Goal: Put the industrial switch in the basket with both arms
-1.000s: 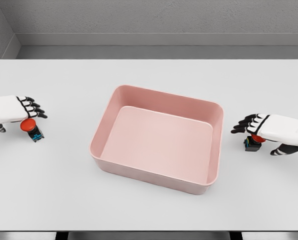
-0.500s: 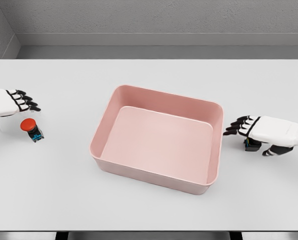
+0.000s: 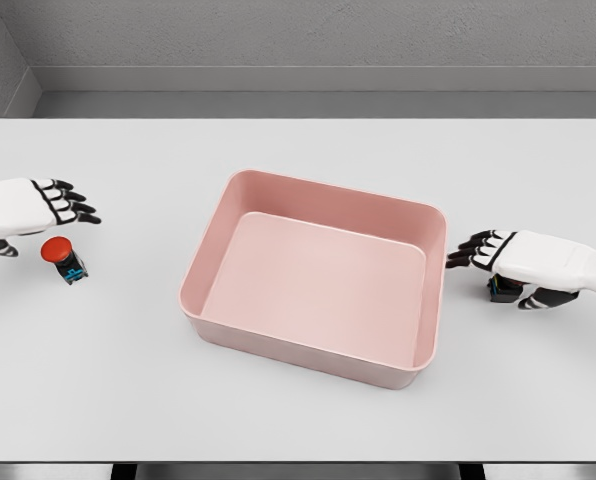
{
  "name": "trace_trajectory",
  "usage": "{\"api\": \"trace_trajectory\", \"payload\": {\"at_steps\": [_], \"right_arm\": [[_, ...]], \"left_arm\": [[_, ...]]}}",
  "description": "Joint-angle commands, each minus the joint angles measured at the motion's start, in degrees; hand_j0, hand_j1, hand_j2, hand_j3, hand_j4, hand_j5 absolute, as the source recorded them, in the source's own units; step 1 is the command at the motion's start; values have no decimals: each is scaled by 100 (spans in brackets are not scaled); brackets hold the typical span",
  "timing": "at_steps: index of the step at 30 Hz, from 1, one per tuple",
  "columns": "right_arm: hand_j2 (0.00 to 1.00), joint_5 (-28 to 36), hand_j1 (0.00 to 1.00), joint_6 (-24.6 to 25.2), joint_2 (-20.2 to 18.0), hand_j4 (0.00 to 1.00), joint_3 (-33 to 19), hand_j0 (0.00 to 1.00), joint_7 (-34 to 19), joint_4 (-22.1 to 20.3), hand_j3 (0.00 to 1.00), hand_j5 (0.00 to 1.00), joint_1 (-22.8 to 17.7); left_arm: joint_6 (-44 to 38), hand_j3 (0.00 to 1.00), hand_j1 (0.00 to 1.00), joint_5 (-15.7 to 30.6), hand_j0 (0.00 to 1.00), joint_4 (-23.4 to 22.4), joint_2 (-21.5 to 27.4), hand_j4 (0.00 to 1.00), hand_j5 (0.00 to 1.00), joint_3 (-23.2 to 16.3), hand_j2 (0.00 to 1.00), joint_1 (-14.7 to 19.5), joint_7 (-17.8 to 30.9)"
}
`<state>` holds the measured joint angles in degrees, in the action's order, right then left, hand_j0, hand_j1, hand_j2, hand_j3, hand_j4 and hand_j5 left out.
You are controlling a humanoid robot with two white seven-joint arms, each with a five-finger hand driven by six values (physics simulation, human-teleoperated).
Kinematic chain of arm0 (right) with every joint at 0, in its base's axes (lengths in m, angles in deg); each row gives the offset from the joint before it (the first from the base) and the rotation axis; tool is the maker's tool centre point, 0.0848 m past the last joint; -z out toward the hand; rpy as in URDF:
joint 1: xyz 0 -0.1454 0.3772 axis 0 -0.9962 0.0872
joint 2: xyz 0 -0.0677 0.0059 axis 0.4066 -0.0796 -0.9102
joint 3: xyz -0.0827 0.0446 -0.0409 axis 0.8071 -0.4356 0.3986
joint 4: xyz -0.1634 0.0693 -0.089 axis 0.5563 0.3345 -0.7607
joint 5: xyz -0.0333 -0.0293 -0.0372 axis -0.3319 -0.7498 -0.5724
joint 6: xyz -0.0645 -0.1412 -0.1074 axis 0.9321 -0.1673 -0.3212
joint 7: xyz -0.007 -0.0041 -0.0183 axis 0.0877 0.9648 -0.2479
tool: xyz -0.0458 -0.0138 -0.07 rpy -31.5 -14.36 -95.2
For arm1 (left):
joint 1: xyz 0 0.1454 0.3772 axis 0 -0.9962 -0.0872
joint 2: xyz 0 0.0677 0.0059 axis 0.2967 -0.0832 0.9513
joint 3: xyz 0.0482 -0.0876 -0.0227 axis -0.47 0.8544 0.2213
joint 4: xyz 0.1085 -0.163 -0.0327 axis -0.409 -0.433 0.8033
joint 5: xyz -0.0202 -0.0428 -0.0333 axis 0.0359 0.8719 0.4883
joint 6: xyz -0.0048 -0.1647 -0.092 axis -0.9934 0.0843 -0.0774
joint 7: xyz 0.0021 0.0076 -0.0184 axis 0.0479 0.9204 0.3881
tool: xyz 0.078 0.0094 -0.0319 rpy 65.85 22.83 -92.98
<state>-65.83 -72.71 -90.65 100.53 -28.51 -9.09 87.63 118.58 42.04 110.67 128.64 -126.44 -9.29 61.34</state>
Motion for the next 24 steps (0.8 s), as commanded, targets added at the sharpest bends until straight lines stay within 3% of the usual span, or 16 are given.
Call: {"api": "trace_trajectory", "payload": {"at_steps": [1, 9, 16, 24], "right_arm": [[89, -1, 89, 8, -14, 89, -6, 89, 11, 31, 89, 89, 0], [89, -98, 89, 8, 12, 89, -94, 89, 47, 128, 89, 89, -18], [71, -177, 71, 8, -6, 71, -103, 71, 47, 128, 71, 71, -35], [65, -177, 65, 8, 3, 65, -103, 65, 47, 128, 65, 65, -44]], "left_arm": [[0, 100, 100, 16, 100, 90, -1, 100, 100, 1, 100, 0, 4], [0, 100, 100, -1, 100, 196, 61, 100, 100, -148, 100, -9, 4], [0, 100, 100, -1, 100, 319, 105, 100, 100, -157, 100, -9, -5], [0, 100, 100, -10, 100, 363, 43, 100, 100, -209, 100, -26, 4]]}}
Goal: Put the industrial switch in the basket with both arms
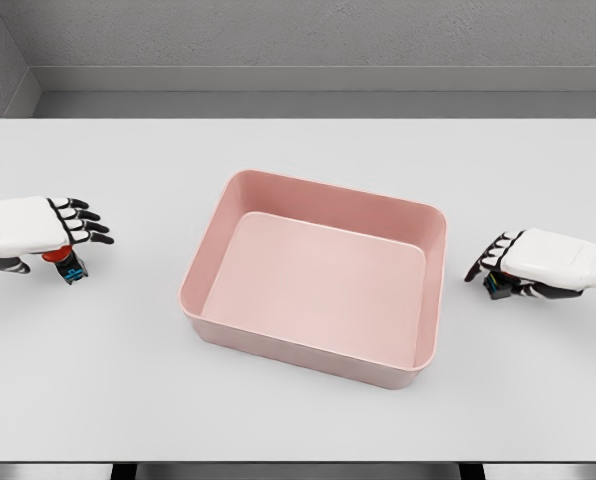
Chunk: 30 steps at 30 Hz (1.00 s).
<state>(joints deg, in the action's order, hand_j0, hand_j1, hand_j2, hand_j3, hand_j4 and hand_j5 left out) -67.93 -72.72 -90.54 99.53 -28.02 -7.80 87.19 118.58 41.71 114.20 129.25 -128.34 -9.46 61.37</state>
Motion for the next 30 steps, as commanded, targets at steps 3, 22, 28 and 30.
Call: {"api": "trace_trajectory", "payload": {"at_steps": [3, 22, 28, 30], "right_arm": [[60, 41, 60, 8, -34, 60, -21, 60, 6, -1, 60, 60, 9], [48, 244, 48, 8, -280, 48, -302, 48, 314, -45, 48, 48, 26], [48, 490, 48, 8, -395, 48, -548, 48, 314, -63, 48, 48, 26], [48, 516, 48, 8, -412, 48, -557, 48, 314, -133, 48, 48, 96]], "left_arm": [[0, 100, 100, 14, 100, -8, -44, 100, 100, -81, 100, 9, 1], [0, 82, 82, 5, 82, -78, -97, 82, 82, -81, 82, -9, 10], [0, 81, 81, 5, 81, -52, -97, 81, 81, -81, 81, -18, 10], [0, 78, 78, 5, 78, -34, -97, 78, 78, -81, 78, -18, 1]]}}
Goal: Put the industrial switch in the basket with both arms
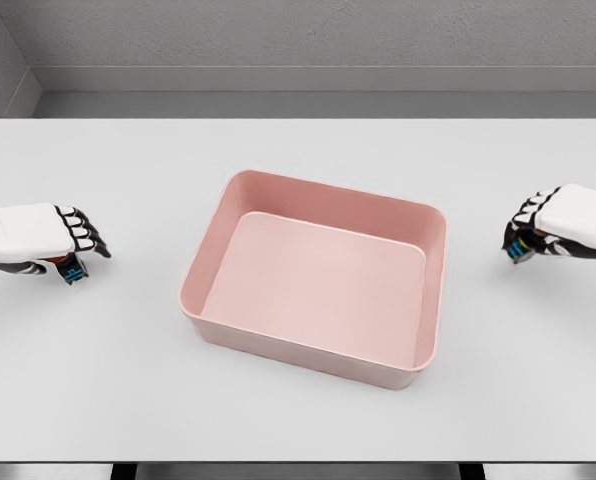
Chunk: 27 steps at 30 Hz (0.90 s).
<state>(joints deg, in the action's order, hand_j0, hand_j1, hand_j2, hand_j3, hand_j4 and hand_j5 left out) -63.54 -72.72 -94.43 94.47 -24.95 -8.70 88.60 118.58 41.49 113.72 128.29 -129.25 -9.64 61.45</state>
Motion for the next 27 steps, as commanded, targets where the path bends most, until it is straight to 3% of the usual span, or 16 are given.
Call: {"api": "trace_trajectory", "payload": {"at_steps": [1, 3, 5, 10, 27], "right_arm": [[48, 191, 48, 8, -120, 48, -51, 48, 8, -44, 48, 48, 0], [48, 305, 48, 8, -260, 48, -51, 48, -1, -167, 48, 48, 176], [48, 463, 48, 8, -366, 48, -51, 48, -1, -272, 48, 48, 334], [48, 543, 48, 8, -445, 48, -51, 48, 8, -316, 48, 48, 378], [48, 736, 48, 8, -436, 48, -253, 48, 8, -650, 48, 48, 659]], "left_arm": [[-1, 76, 76, 28, 76, 23, -1, 76, 76, 9, 76, 1, -6], [-1, 74, 74, 36, 74, 32, -1, 74, 74, 18, 74, 1, -6], [-1, 66, 66, 36, 66, 40, -1, 66, 66, 9, 66, 1, -6], [-1, 54, 54, 36, 54, 32, -1, 54, 54, 18, 54, 1, -6], [-1, 51, 51, 89, 51, 32, -116, 51, 51, 168, 51, 176, -24]]}}
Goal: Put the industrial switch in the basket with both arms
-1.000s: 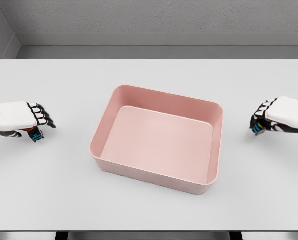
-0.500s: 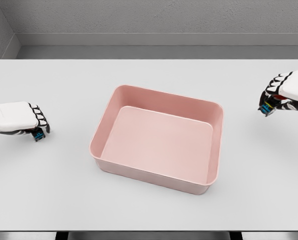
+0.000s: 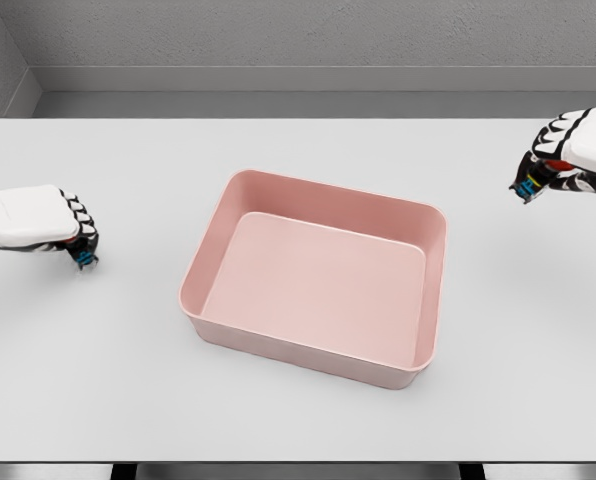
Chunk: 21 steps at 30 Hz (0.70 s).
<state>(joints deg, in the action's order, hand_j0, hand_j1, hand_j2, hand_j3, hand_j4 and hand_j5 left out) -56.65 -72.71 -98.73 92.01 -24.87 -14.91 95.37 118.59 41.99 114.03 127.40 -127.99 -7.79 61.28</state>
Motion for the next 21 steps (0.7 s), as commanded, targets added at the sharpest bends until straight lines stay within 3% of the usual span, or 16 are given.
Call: {"api": "trace_trajectory", "payload": {"at_steps": [1, 21], "right_arm": [[48, 47, 48, 8, 21, 48, 2, 48, 8, -56, 48, 48, 0], [49, 126, 49, 8, 882, 49, 116, 49, -106, -143, 49, 49, 264]], "left_arm": [[-1, 51, 51, 48, 51, 0, -115, 51, 51, 50, 51, 0, -7], [-1, 51, 51, 92, 51, 0, -484, 51, 51, 120, 51, 465, -262]]}}
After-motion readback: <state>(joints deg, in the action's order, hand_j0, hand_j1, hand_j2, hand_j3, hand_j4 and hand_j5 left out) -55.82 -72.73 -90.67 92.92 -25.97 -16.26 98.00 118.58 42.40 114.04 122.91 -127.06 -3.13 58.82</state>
